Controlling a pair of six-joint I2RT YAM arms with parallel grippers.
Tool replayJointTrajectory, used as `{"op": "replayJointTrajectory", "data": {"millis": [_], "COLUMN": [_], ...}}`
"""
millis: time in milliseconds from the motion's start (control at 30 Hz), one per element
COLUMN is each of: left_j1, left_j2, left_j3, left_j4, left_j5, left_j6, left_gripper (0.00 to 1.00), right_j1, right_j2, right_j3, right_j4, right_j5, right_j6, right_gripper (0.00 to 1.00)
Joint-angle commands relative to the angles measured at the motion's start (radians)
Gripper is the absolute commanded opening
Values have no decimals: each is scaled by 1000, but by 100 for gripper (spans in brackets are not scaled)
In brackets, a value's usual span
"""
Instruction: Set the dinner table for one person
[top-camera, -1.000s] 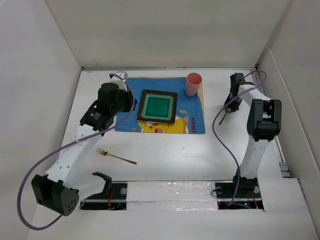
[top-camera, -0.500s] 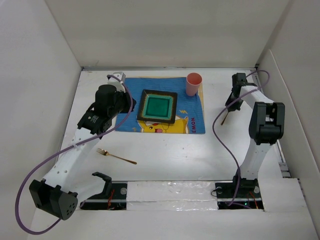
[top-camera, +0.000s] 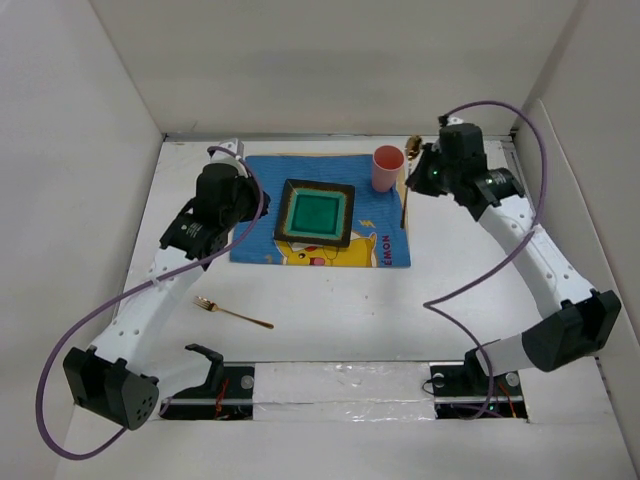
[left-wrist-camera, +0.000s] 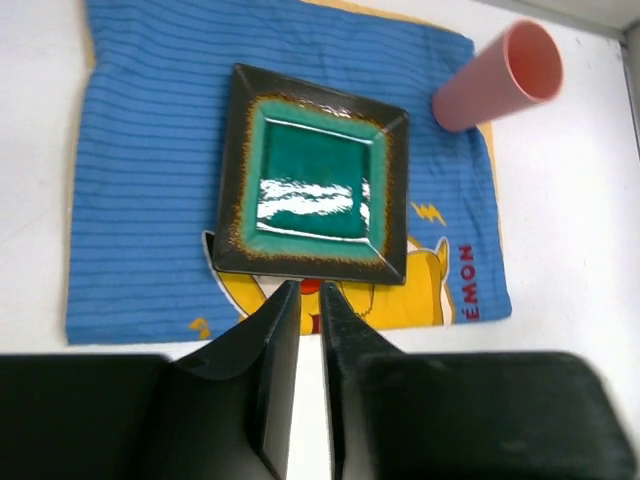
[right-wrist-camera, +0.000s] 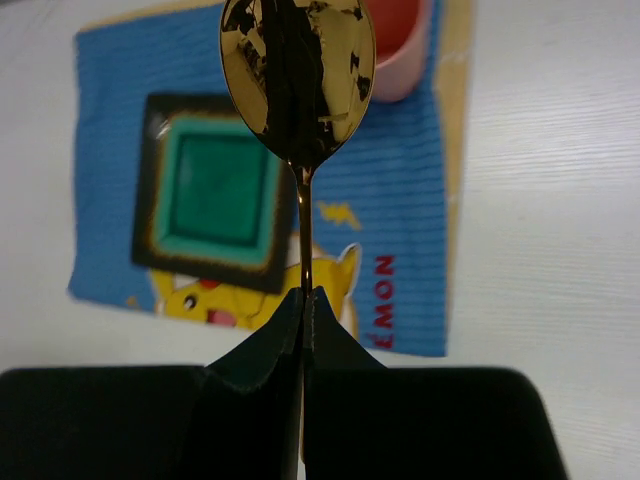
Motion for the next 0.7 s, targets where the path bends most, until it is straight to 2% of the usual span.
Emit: {"op": "replayJointTrajectory", "data": {"millis": [0,67,100,167,367,500,667], "left_j1": [1,1,1,1,1,10,59], "left_j2": [-21,-30,-36,-53,-121,-196,-211], "left_j3": [52,43,38,12,-100,-175,-264], "left_j4": [-28,-52,-75,-103,-203,-272,-336], "left_j5": [-140,-186,-194,-207,-235,-253,-160], "left_j6": [-115,-181,-198,-251,-361,-486,-543], "left_gripper": [16,25,34,38,39,37,37], "right_j1": [74,137,160,211,197,165,145], "right_j2": [-36,-31,-19,37,213,361,472], "right_j3": [-63,-86,-98,-118,-84,-31,15], "right_j4": [23,61,80,114,209,238,246], "right_j5": [-90,-134,-142,-131,-88,-35,4], "right_j6": [14,35,43,49,52,52,66], "right_gripper": [0,0,0,0,0,0,0]}}
